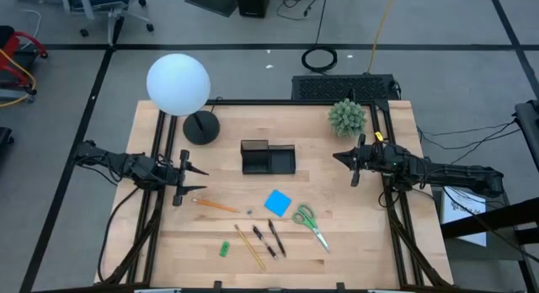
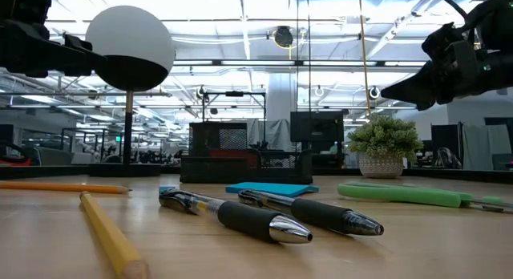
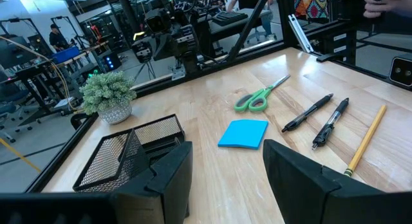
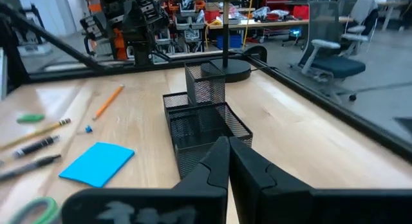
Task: Pick and place office supplies into organizer
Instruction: Put the green scissors into the black desk organizer
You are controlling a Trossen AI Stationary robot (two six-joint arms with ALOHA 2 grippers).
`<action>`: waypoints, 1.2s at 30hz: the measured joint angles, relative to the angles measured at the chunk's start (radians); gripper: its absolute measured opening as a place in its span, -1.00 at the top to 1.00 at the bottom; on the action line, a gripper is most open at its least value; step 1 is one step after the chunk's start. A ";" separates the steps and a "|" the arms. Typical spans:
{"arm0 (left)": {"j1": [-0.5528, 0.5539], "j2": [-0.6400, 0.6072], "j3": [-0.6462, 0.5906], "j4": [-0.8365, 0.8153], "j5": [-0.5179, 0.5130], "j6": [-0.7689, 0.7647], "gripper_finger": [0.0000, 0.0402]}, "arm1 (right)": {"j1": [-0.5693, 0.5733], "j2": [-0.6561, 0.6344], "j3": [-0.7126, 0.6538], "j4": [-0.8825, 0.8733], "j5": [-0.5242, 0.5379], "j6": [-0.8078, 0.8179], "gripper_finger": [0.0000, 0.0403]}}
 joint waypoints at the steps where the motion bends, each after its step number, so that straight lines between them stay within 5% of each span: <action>1: 0.000 0.000 0.000 0.005 -0.002 0.000 0.03 | 0.000 0.000 0.000 0.000 0.000 0.020 1.00; 36: 0.000 0.000 -0.001 0.113 -0.016 -0.002 0.03 | 0.000 0.000 0.000 0.029 0.000 0.146 1.00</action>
